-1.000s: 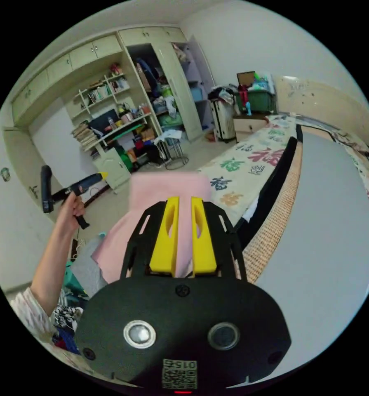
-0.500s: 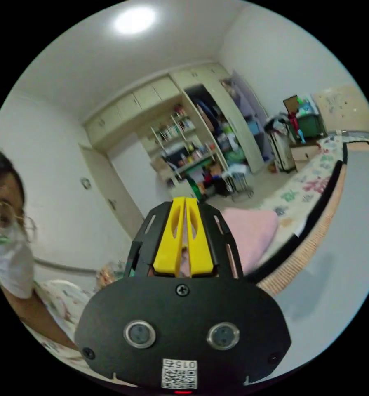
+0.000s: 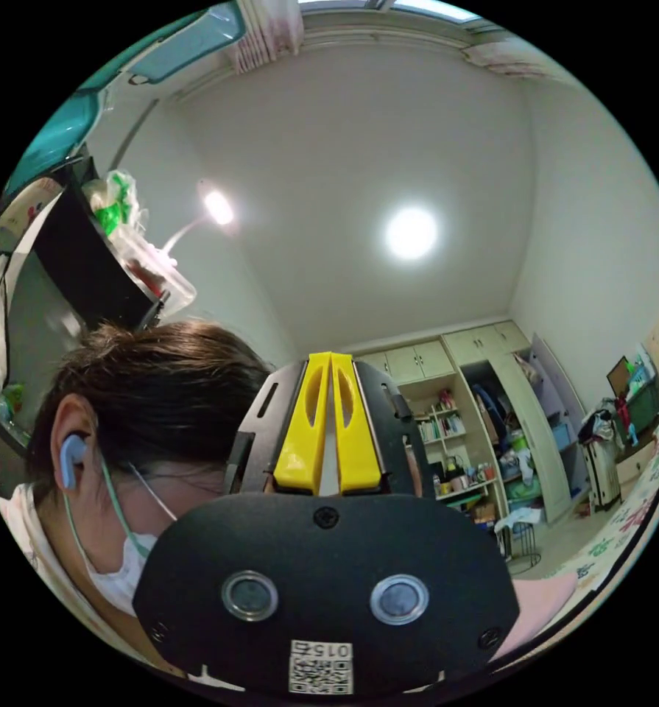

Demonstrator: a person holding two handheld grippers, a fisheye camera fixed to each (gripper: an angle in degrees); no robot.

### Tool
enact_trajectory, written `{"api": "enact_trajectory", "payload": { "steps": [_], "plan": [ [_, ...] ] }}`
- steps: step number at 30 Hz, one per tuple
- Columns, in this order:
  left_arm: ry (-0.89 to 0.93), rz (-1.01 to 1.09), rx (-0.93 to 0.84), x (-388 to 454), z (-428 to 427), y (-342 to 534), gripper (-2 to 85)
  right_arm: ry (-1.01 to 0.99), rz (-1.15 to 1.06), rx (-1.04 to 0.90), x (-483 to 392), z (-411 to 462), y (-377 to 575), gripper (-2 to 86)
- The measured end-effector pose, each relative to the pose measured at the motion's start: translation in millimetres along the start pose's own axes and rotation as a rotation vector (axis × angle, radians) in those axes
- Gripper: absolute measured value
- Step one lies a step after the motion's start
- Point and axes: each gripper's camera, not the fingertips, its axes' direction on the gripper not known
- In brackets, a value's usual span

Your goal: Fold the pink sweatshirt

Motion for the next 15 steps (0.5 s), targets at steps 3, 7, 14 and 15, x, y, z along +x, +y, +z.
{"api": "enact_trajectory", "payload": {
  "steps": [3,7,14,15],
  "plan": [
    [-0.045,0.006,-0.007,6,2,21,10.5,-0.059,-0.020,0.026,-1,-25,-1,-0.5],
    [-0.014,-0.021,-0.056,7,18,43,11.0,-0.148,0.001,-0.010,9,-44,-6,-0.5],
    [0.004,0.000,-0.046,27,15,71,7.0,-0.154,-0.046,-0.098,20,-63,-14,-0.6],
    [-0.003,0.009,-0.038,33,13,76,6.5,-0.142,-0.046,-0.101,24,-63,-14,-0.6]
  ]
}}
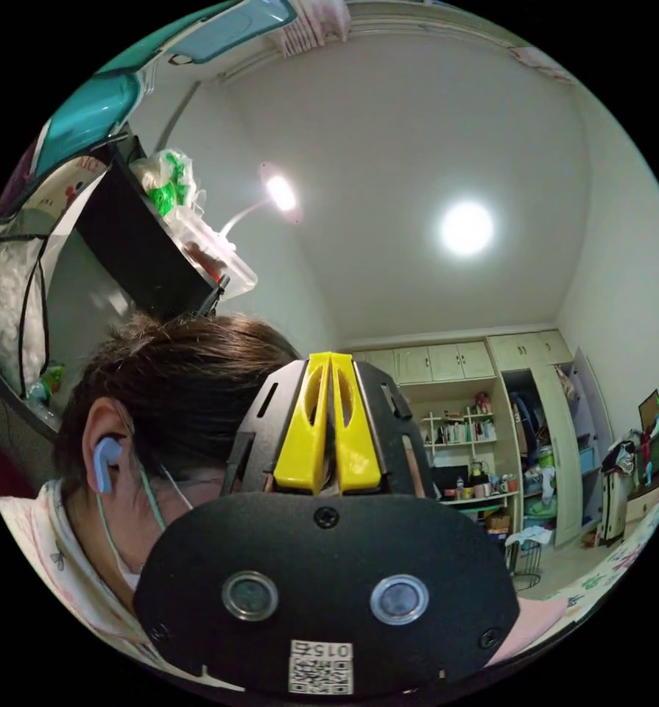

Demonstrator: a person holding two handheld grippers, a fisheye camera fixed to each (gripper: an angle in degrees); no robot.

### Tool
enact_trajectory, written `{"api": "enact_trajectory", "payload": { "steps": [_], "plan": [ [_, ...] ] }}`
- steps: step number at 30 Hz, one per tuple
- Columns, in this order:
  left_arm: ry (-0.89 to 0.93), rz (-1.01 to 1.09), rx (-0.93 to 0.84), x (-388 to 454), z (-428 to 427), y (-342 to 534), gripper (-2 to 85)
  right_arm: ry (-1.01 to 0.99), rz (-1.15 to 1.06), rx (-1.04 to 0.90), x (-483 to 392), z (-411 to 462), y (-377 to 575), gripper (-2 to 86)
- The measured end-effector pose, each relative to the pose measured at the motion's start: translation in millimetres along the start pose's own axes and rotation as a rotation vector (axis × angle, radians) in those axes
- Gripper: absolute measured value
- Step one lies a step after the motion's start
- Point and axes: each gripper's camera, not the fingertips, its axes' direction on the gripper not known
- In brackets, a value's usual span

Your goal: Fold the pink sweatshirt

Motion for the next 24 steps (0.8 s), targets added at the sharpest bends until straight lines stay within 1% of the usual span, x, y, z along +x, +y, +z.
{"api": "enact_trajectory", "payload": {
  "steps": [2,4,6,9,10,13,17,21,24],
  "plan": [
    [-0.004,0.013,0.008,8,-1,6,5.9,0.061,-0.026,0.007,4,0,2,-0.6],
    [-0.006,0.016,0.011,16,-2,12,5.5,0.123,-0.043,0.055,9,-3,6,-0.6],
    [-0.001,0.013,0.012,20,-3,16,5.5,0.212,-0.073,0.210,18,-14,15,-0.6],
    [0.004,-0.001,0.008,25,-3,20,5.6,0.245,-0.101,0.398,29,-24,26,-0.6],
    [0.009,-0.009,0.007,26,-2,21,5.7,0.252,-0.110,0.407,30,-24,27,-0.6],
    [0.023,-0.006,0.012,30,-2,25,5.5,0.274,-0.140,0.313,43,-7,18,-0.6],
    [0.009,0.017,0.041,43,-11,28,3.5,0.283,-0.158,0.385,72,5,24,-0.6],
    [0.011,0.054,0.084,68,-33,27,2.1,0.328,-0.195,0.380,97,25,28,-0.6],
    [-0.031,0.098,0.084,87,-38,25,2.0,0.376,-0.256,0.413,119,39,34,-0.6]
  ]
}}
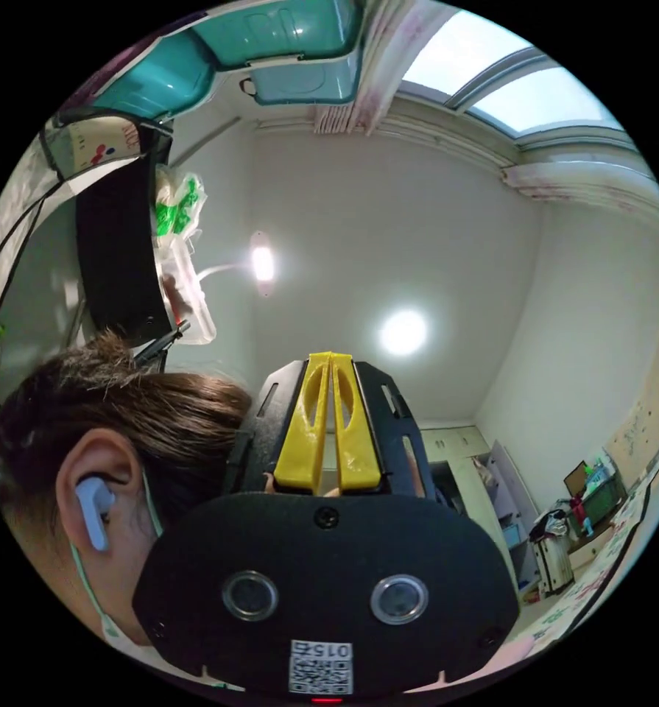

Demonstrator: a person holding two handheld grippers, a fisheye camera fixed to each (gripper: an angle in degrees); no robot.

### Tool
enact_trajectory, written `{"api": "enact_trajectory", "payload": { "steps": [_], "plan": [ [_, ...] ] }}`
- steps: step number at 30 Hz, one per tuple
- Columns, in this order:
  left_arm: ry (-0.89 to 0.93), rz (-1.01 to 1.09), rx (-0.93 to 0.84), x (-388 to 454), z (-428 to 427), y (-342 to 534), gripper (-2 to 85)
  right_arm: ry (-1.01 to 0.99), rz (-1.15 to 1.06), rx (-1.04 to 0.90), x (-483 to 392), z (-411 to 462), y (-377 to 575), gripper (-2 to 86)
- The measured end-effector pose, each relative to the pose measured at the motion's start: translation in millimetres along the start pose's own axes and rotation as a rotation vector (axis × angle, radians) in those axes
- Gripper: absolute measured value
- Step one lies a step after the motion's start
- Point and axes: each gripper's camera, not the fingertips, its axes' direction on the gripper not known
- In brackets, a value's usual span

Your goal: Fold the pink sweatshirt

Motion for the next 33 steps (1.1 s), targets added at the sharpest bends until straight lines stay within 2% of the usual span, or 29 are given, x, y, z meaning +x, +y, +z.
{"api": "enact_trajectory", "payload": {
  "steps": [2,4,7,9,10,12,15,18,22,24,27,33],
  "plan": [
    [-0.018,0.028,0.002,6,-2,-3,2.3,0.074,-0.088,-0.012,11,6,11,-0.5],
    [-0.021,0.046,0.021,5,-9,-7,3.0,0.153,-0.114,-0.104,35,17,25,-0.4],
    [0.018,0.023,0.010,-10,-8,-16,4.8,0.082,-0.146,-0.557,97,62,79,0.1],
    [0.064,0.010,-0.026,-21,-1,-25,6.2,0.001,-0.127,-0.980,149,101,176,1.2],
    [0.094,0.002,-0.057,-26,6,-30,7.2,0.001,-0.134,-1.080,159,108,206,3.1],
    [0.129,-0.007,-0.080,-31,15,-37,7.8,-0.005,-0.156,-1.481,190,130,333,9.1],
    [0.130,-0.018,-0.082,-33,21,-46,6.6,-0.052,-0.227,-1.830,203,137,468,13.9],
    [0.144,0.006,-0.074,-32,13,-53,1.2,-0.056,-0.405,-2.022,207,133,566,15.3],
    [0.129,0.021,-0.044,-38,-21,-59,-0.5,-0.060,-0.541,-2.091,217,130,617,12.4],
    [0.131,0.005,0.002,-50,-45,-59,-0.6,-0.056,-0.486,-2.054,225,139,600,7.3],
    [0.134,-0.016,0.055,-72,-73,-61,0.1,-0.056,-0.464,-2.036,235,147,585,4.0],
    [0.274,-0.104,-0.061,-89,-27,-87,9.8,-0.053,-0.511,-2.049,227,174,596,3.8]
  ]
}}
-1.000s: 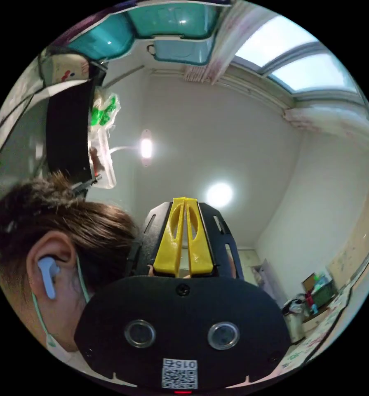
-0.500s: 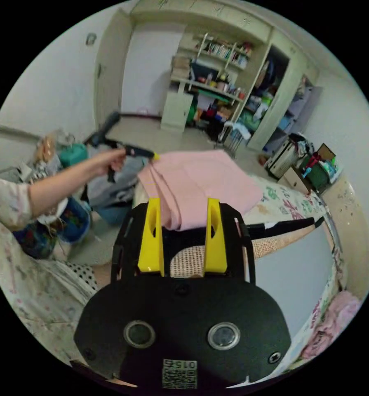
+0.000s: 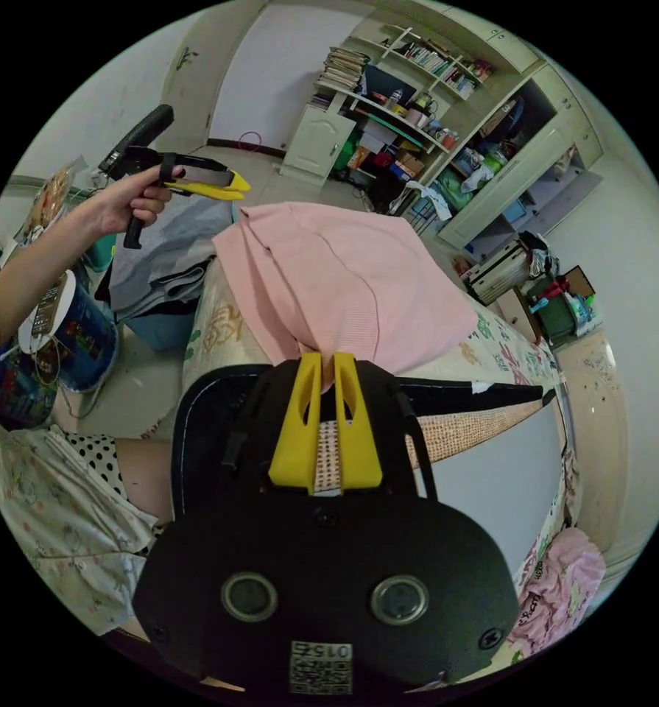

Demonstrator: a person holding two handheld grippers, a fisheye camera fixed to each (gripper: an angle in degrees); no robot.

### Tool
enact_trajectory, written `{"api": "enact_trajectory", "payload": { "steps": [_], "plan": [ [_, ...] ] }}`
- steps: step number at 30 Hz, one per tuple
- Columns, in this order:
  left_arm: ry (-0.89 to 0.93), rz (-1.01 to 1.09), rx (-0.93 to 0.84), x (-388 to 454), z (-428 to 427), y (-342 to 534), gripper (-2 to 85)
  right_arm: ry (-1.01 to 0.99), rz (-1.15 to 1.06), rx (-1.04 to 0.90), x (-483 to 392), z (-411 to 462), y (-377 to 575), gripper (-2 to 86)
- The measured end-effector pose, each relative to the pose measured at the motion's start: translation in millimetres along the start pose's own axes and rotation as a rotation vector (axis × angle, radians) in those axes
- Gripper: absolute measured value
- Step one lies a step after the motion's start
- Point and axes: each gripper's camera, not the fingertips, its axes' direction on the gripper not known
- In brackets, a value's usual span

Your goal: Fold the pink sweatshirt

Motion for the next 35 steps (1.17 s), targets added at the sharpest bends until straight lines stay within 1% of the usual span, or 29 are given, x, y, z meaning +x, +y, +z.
{"api": "enact_trajectory", "payload": {
  "steps": [2,4,5,7,9,13,14,17,18,21,23,26,27,29,31,33,34,35],
  "plan": [
    [-0.001,0.004,-0.020,6,11,-10,9.0,-0.002,0.006,0.001,5,-6,-4,3.7],
    [-0.008,0.057,-0.042,19,10,-21,5.6,-0.014,0.017,0.007,12,-14,-6,3.4],
    [-0.005,0.067,-0.054,22,7,-23,5.2,-0.025,0.025,0.008,16,-20,-6,3.2],
    [-0.051,0.087,-0.016,31,-27,-26,3.9,-0.035,0.030,0.006,20,-29,-5,2.8],
    [-0.047,0.103,0.002,39,-51,-22,3.0,-0.043,0.022,0.003,20,-42,-3,2.4],
    [-0.140,0.203,-0.023,69,-73,-13,1.9,-0.054,0.009,-0.016,20,-48,-11,2.1],
    [-0.155,0.203,-0.036,72,-75,-13,1.8,-0.042,-0.005,-0.028,17,-51,-15,1.9],
    [-0.154,0.187,0.030,92,-115,4,1.5,0.027,-0.070,-0.064,4,-70,-18,1.3],
    [-0.167,0.203,0.035,102,-127,12,1.6,0.018,-0.072,-0.074,5,-74,-17,1.2],
    [-0.275,0.227,-0.054,105,-108,23,2.0,-0.048,-0.032,-0.091,16,-78,-28,1.3],
    [-0.271,0.205,-0.056,106,-102,28,2.6,-0.058,-0.004,-0.099,20,-90,-36,1.8],
    [-0.292,0.168,0.020,122,-144,38,4.7,-0.078,0.089,-0.086,25,-123,-36,4.1],
    [-0.332,0.130,0.055,121,-169,44,7.2,-0.108,0.118,-0.094,25,-142,-33,4.8],
    [-0.456,0.050,0.138,109,-216,59,10.6,-0.157,0.122,-0.063,20,-180,-24,5.2],
    [-0.703,-0.110,0.298,78,-289,88,13.0,-0.177,0.148,0.008,16,-223,-11,6.4],
    [-0.845,-0.237,0.401,51,-338,108,14.9,-0.237,0.218,0.062,19,-270,8,8.0],
    [-0.895,-0.324,0.451,30,-366,117,15.7,-0.260,0.240,0.075,21,-280,13,8.1],
    [-0.904,-0.365,0.466,19,-378,120,16.1,-0.310,0.285,0.103,26,-298,24,8.1]
  ]
}}
